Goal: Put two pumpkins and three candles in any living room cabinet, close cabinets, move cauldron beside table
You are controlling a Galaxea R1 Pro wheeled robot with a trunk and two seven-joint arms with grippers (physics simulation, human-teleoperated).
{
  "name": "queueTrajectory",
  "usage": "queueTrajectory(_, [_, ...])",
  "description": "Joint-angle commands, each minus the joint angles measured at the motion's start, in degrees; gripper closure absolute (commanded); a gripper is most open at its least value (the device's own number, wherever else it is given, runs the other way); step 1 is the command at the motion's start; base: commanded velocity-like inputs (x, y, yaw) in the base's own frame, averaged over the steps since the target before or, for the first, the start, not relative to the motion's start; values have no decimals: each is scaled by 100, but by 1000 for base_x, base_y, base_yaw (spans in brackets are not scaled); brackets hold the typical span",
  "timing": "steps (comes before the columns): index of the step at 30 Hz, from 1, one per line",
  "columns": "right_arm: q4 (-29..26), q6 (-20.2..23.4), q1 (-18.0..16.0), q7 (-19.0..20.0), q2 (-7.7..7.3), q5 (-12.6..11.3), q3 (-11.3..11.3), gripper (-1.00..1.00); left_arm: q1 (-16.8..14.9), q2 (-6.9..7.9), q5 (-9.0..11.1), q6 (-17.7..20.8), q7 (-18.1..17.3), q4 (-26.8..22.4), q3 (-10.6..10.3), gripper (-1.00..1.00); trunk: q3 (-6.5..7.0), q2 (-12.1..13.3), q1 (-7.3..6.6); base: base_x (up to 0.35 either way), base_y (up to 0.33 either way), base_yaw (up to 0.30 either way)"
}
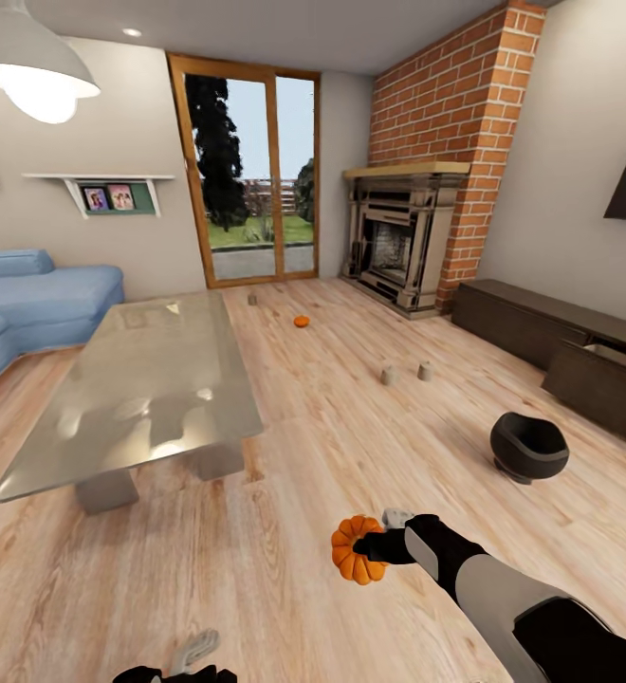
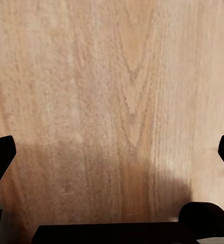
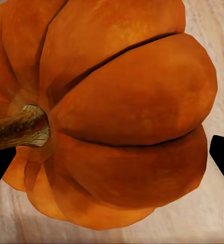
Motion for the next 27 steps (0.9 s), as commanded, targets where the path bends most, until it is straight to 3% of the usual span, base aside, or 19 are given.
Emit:
queueTrajectory(1, [-3, 19, -4, 2, -2, -20, 35, 100, 0, -3, 18, 45, -17, -8, 33, -100, 3, -2, -1, 0, 0, -164])
queueTrajectory(20, [-3, 19, -4, 3, -10, -18, 35, 100, 0, -51, 13, 5, -10, 162, 18, -100, 160, -2, -1, 0, -3, -125])
queueTrajectory(27, [-3, 19, -4, 3, -11, -21, 35, 100, 0, -55, 13, 0, -3, 201, 18, -100, 205, -2, -1, 76, -164, -73])
